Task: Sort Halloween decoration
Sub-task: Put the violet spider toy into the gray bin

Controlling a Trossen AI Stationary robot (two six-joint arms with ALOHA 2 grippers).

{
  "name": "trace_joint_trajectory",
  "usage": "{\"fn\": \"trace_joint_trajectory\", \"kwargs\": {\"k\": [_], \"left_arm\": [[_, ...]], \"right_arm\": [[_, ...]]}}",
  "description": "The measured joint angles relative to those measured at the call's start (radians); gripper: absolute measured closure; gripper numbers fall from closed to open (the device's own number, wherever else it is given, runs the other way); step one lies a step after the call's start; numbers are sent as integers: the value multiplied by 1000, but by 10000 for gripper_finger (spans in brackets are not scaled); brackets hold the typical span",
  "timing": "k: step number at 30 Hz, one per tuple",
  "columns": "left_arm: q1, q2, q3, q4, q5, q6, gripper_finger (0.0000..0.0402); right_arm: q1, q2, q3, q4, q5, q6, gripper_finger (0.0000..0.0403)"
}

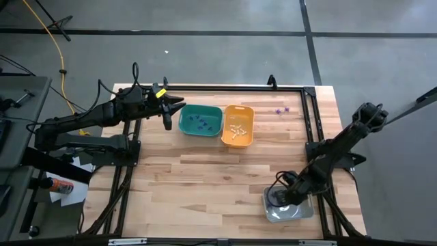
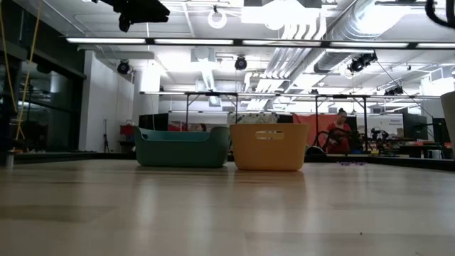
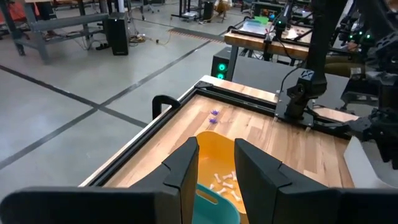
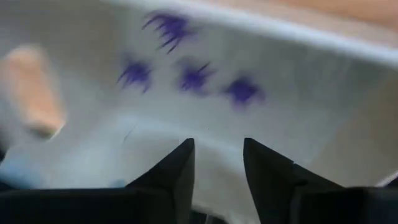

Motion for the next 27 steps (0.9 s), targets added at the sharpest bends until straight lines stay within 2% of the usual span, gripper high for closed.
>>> {"fn": "trace_joint_trajectory", "kwargs": {"k": [3,6,8,12,15,20,24,27], "left_arm": [[0,0,0,0,0,-33,306],[0,0,0,-2,0,-51,306],[0,0,0,-2,0,-50,306],[-1,0,0,2,1,-93,306],[-4,0,0,7,79,-191,306],[-6,7,0,123,336,-366,307],[-34,33,-1,219,361,-385,307],[-59,59,-1,286,337,-320,307]], "right_arm": [[-13,-85,0,31,4,-53,260],[-38,-197,1,34,55,-91,258],[-64,-273,1,37,143,-141,258],[-147,-389,2,78,403,-328,258],[-240,-418,2,124,533,-517,258],[-458,-375,2,299,486,-860,258],[-625,-280,2,661,382,-1229,258],[-725,-196,2,961,300,-1444,258]]}}
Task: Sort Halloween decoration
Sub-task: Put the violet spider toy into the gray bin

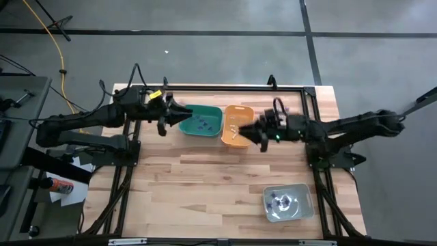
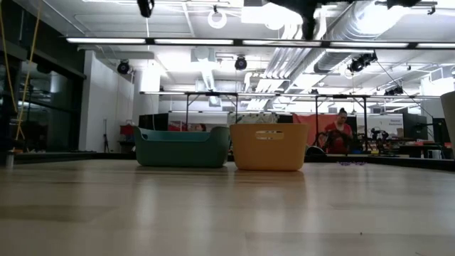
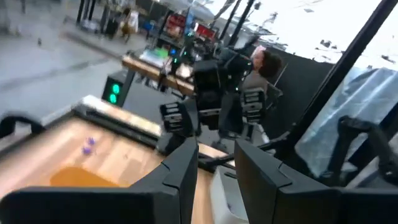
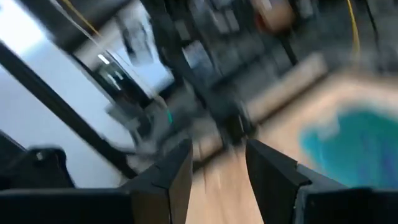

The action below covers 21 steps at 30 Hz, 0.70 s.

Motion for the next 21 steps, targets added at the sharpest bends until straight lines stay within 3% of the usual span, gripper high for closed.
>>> {"fn": "trace_joint_trajectory", "kwargs": {"k": [3,6,9,15,21], "left_arm": [[-29,37,0,54,-40,74,307],[-59,74,0,101,-94,115,307],[-82,104,0,107,-147,194,307],[-103,116,0,104,-234,277,299],[-101,115,0,106,-238,291,293]], "right_arm": [[-78,65,13,209,-89,-102,258],[-126,104,75,220,-192,-165,258],[-144,123,151,137,-262,-249,258],[-143,130,276,-136,-260,-428,258],[-143,130,325,-249,-238,-438,258]]}}
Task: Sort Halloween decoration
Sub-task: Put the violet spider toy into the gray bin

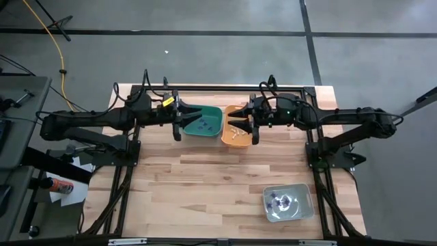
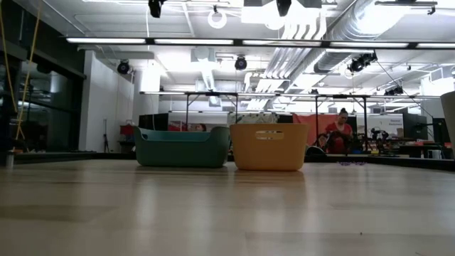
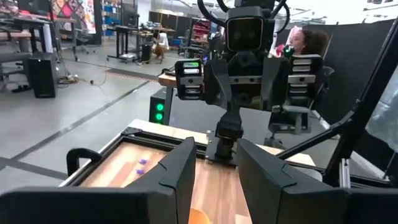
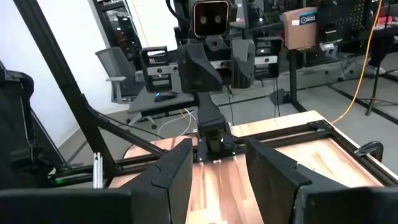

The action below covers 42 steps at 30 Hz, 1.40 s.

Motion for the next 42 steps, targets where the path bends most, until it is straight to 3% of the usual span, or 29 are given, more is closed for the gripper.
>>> {"fn": "trace_joint_trajectory", "kwargs": {"k": [14,16,19,21,23,26,29,35,38,42], "left_arm": [[-3,0,0,12,-7,12,293],[-8,-1,0,18,-7,6,293],[-9,-1,0,14,-7,7,293],[-5,-1,0,-2,-7,7,293],[-5,-1,1,-26,-7,6,293],[-5,-2,1,-49,-7,4,293],[-5,-2,1,-85,-9,5,293],[-5,-2,1,-131,-39,7,293],[-5,-2,1,-130,-56,7,293],[-5,-2,1,-129,-60,7,293]], "right_arm": [[0,0,0,2,10,33,258],[-1,-4,0,-17,80,33,258],[-35,-20,0,-89,296,12,258],[-94,-27,0,-197,441,52,258],[-183,-27,0,-377,498,154,258],[-319,-7,-40,-630,471,340,258],[-413,-3,-179,-752,403,475,258],[-503,-6,-428,-629,318,649,258],[-545,10,-456,-565,328,655,258],[-607,53,-433,-571,420,640,258]]}}
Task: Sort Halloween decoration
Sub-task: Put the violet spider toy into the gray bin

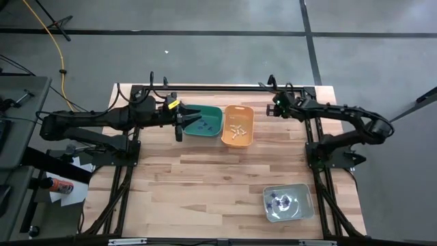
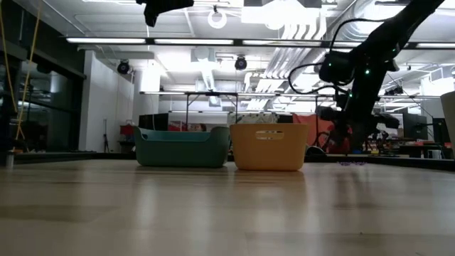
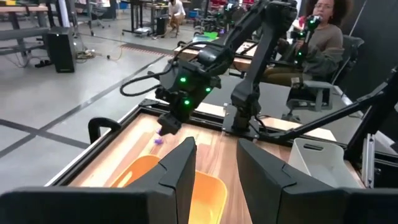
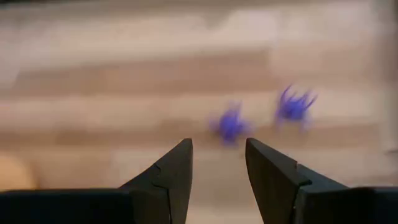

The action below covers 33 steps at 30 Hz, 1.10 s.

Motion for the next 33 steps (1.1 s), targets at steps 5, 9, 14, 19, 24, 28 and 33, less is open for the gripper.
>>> {"fn": "trace_joint_trajectory", "kwargs": {"k": [5,9,14,19,24,28,33], "left_arm": [[0,0,0,0,-11,0,293],[0,0,0,1,-27,0,293],[0,0,0,1,-39,-1,293],[0,0,0,1,-41,-1,293],[0,0,0,1,-42,-1,293],[0,0,0,0,-42,-1,293],[0,0,0,-6,-42,-1,293]], "right_arm": [[-71,105,41,30,-13,-46,258],[-86,187,67,51,-26,-72,258],[-86,256,76,61,-53,-82,258],[-72,286,80,58,-39,-94,258],[-64,282,78,54,-41,-133,278],[-63,271,78,51,-57,-163,356],[-64,228,72,26,-92,-198,390]]}}
